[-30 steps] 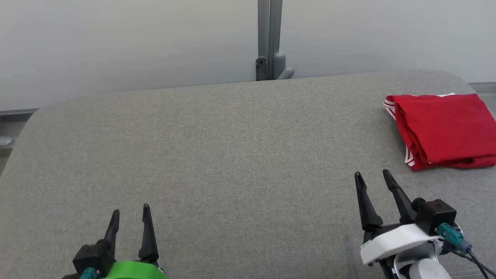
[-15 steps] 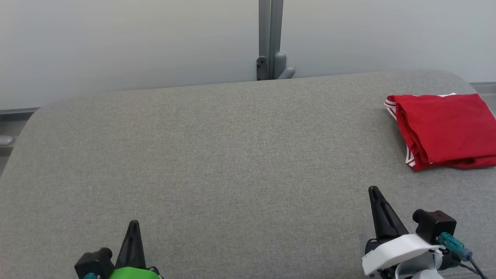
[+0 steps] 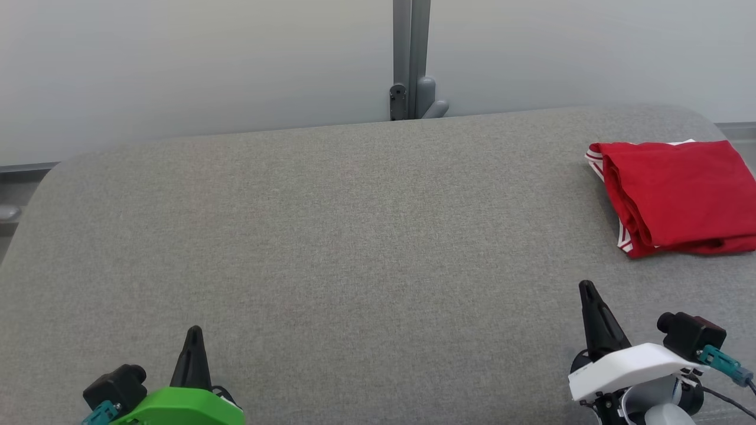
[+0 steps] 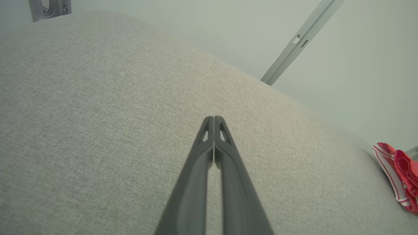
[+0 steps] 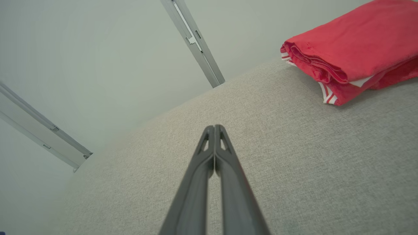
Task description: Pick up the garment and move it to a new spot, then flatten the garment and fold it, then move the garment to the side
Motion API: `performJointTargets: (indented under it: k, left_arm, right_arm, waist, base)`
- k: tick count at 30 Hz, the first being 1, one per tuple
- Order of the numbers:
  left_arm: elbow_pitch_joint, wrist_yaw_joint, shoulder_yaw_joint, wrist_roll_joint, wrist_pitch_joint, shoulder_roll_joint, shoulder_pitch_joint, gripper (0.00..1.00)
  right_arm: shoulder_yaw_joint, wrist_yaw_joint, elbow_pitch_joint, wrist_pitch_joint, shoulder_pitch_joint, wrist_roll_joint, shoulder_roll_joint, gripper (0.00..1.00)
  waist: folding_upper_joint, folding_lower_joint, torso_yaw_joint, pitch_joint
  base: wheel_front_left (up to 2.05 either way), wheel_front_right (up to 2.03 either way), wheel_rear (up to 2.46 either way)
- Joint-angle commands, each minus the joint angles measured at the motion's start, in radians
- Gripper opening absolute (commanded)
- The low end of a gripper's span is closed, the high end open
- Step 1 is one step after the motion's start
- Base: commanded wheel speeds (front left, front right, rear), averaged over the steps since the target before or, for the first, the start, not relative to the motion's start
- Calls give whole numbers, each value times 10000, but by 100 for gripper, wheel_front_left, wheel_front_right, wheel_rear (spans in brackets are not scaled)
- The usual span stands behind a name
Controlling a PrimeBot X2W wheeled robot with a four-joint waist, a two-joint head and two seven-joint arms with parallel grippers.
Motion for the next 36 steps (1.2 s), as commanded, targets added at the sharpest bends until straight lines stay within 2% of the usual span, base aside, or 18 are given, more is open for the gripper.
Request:
performJointTargets:
  k: [1, 36]
  left_arm:
    - [-82, -106, 114, -387, 85, 16, -387, 0]
    - [370, -720, 848, -4440, 1320, -108, -1440, 0]
  right_arm:
    - [-91, -2, -87, 89, -339, 426, -71, 0]
    - [-845, -4, 357, 1099, -908, 4897, -144, 0]
  waist:
    - [17, 0, -3, 6]
    - [47, 0, -59, 129]
  base:
    - [0, 0, 0]
    - [0, 0, 0]
